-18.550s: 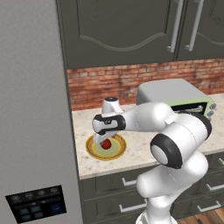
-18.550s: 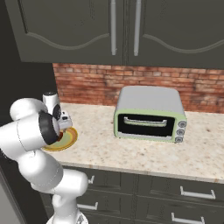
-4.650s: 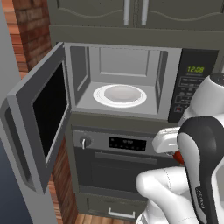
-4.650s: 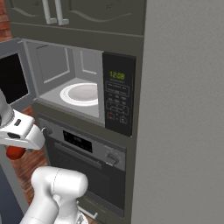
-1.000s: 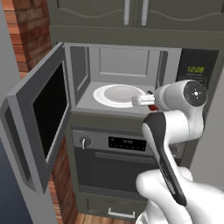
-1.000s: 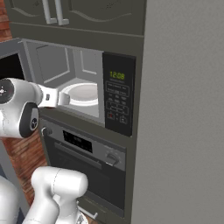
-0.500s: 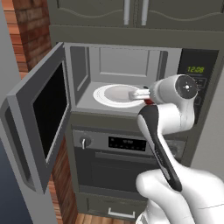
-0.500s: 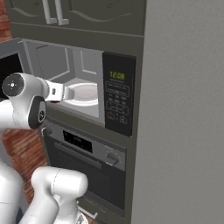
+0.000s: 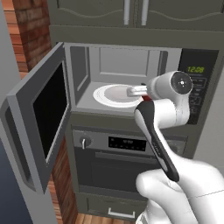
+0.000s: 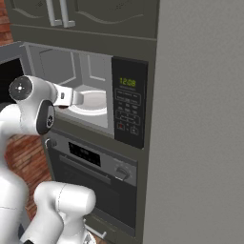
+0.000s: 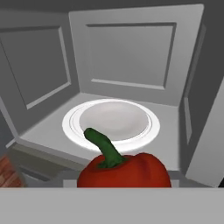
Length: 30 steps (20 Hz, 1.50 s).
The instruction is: Pick the bell pepper from the counter and place it in the microwave. Then turn on the microwave.
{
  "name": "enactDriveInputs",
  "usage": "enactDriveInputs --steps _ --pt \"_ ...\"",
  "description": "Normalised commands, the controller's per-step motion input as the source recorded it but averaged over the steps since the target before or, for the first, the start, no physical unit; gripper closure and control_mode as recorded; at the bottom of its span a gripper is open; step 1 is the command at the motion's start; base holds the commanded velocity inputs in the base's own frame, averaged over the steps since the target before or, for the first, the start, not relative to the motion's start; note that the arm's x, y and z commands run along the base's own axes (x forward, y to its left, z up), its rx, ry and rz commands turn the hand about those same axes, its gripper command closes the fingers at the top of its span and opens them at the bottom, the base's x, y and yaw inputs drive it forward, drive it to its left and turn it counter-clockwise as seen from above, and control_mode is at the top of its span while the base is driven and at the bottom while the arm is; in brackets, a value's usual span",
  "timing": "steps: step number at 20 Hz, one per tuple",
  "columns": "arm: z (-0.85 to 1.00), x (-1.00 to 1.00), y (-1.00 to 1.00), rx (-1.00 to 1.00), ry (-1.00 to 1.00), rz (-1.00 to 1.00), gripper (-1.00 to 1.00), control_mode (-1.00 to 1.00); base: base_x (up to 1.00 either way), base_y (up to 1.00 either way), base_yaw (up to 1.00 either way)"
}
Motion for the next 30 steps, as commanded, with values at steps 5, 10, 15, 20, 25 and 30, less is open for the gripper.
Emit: enactDriveInputs --steps 5,10,15,20,25,30 --pt "-0.04 0.24 0.00 0.00 -0.01 0.00 1.00 -1.00 0.00 0.00 0.00" --pt "-0.15 0.29 0.00 0.00 0.00 0.00 1.00 -1.00 0.00 0.00 0.00" --pt "-0.16 0.30 0.00 0.00 0.00 0.00 1.00 -1.00 0.00 0.00 0.00" --pt "-0.11 0.31 0.00 0.00 0.00 0.00 1.00 -1.00 0.00 0.00 0.00" --pt "-0.10 0.21 0.00 0.00 0.00 0.00 1.00 -1.00 0.00 0.00 0.00" --pt "-0.17 0.16 0.00 0.00 0.00 0.00 1.00 -1.00 0.00 0.00 0.00"
